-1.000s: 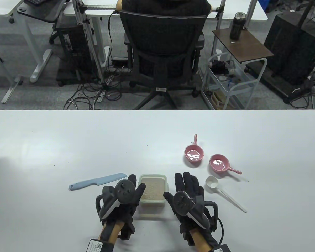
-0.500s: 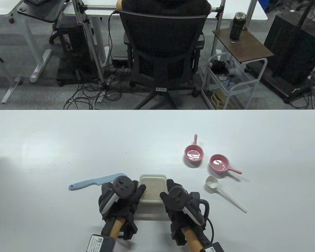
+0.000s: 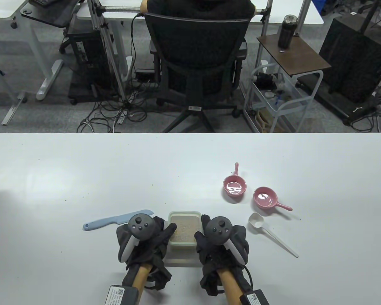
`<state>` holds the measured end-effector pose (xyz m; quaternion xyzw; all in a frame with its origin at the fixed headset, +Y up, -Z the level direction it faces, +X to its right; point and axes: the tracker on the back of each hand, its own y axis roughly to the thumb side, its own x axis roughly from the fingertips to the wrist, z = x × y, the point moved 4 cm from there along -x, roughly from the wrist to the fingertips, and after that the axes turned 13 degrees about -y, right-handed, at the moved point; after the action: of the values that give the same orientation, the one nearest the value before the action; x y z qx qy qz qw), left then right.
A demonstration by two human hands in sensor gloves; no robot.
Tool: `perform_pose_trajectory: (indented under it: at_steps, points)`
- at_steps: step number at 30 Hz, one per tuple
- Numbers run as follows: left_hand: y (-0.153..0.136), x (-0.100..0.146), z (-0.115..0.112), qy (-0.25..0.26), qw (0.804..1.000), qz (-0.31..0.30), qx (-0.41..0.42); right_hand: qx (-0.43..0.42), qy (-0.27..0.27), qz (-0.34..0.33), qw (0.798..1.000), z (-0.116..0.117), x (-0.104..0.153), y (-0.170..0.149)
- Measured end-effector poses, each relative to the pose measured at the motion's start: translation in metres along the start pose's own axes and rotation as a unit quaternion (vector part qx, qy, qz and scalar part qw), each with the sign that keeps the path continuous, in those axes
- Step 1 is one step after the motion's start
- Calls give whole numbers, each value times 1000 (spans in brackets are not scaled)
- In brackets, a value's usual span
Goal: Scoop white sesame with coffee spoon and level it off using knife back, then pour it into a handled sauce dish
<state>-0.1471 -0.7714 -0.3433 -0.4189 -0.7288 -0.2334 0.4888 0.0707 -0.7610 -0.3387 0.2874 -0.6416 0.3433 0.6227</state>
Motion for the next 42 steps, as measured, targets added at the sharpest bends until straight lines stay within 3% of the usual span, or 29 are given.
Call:
perform_pose_trajectory:
  at_steps: [4, 9, 15, 20, 33, 38, 42]
  points:
    - [13, 7, 1, 45, 994, 15, -96, -73, 22, 21, 997, 3, -4, -11]
    - [16, 8, -1, 57, 991, 7, -120, -65, 25, 29, 997, 3, -5, -10]
    - [18, 10, -2, 65, 989, 10, -133, -156, 10, 61, 986, 3, -5, -25]
    - [20, 10, -2, 71, 986, 9, -153, -61, -91, 20, 994, -10, 6, -12]
    - [22, 11, -2, 80, 981, 8, -176, 22, -165, -19, 986, -16, 18, 2]
    - [27, 14, -2, 93, 974, 20, -207, -13, -199, 6, 980, -20, 22, -4]
    - [26, 14, -2, 90, 975, 19, -201, 13, -203, -22, 979, -20, 23, 1]
